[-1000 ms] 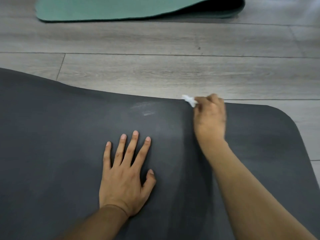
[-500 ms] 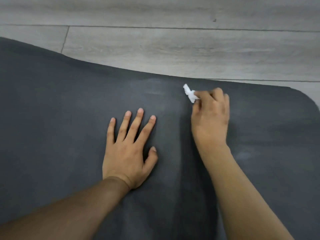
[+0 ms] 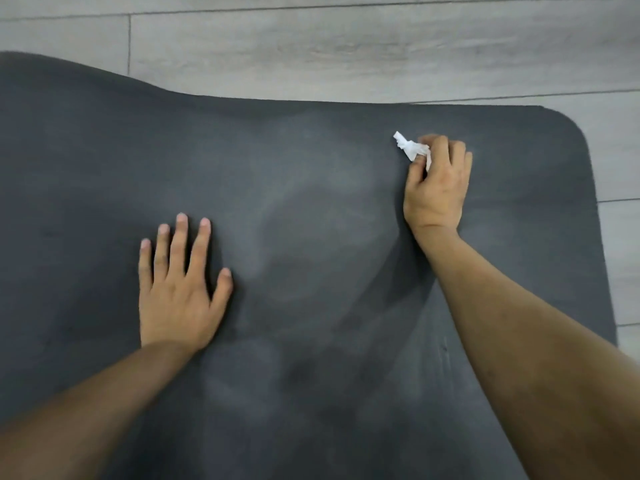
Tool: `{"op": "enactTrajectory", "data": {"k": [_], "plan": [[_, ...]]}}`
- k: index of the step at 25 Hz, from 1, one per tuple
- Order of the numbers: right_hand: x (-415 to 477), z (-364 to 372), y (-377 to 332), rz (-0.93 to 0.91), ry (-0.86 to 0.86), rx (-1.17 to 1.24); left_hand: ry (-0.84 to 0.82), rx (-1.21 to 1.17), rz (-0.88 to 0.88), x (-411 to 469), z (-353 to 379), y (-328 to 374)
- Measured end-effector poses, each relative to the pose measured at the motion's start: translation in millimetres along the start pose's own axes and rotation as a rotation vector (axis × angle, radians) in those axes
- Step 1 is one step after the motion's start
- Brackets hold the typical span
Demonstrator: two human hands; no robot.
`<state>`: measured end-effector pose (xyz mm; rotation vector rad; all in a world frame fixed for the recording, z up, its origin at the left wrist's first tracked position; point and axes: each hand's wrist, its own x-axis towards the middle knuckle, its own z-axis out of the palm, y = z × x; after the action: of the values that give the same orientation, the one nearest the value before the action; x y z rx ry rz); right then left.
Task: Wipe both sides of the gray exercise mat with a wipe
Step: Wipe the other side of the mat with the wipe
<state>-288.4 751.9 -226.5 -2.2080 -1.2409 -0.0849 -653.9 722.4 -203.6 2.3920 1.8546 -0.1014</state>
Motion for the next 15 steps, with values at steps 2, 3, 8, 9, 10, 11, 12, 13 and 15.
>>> {"op": "enactTrajectory", "data": {"k": [2, 3, 8, 9, 10, 11, 12, 13, 15], "plan": [[2, -1, 3, -0.008, 0.017, -0.008, 0.001, -0.001, 0.017, -13, 9, -17], [1, 1, 3, -0.018, 0.037, -0.051, 0.011, -0.028, 0.036, -12, 13, -18], [0, 1, -8, -0.056, 0.037, -0.232, 0.024, -0.064, 0.060, -2, 18, -23], [1, 3, -13, -0.002, 0.026, -0.252, 0.024, -0.063, 0.062, -3, 19, -23], [2, 9, -22, 0.074, 0.032, -0.268, 0.024, -0.065, 0.065, -2, 20, -24], [-1, 16, -40, 0.129, 0.040, -0.255, 0.018, -0.063, 0.066, -1, 21, -23], [-9, 27, -70, 0.125, 0.040, -0.192, 0.014, -0.064, 0.066, -1, 20, -22], [-20, 41, -110, 0.053, 0.018, -0.097, 0.020, -0.067, 0.065, -1, 19, -21], [-58, 65, -194, -0.249, -0.214, -0.024, 0.025, -0.057, 0.066, -1, 17, -20]]}}
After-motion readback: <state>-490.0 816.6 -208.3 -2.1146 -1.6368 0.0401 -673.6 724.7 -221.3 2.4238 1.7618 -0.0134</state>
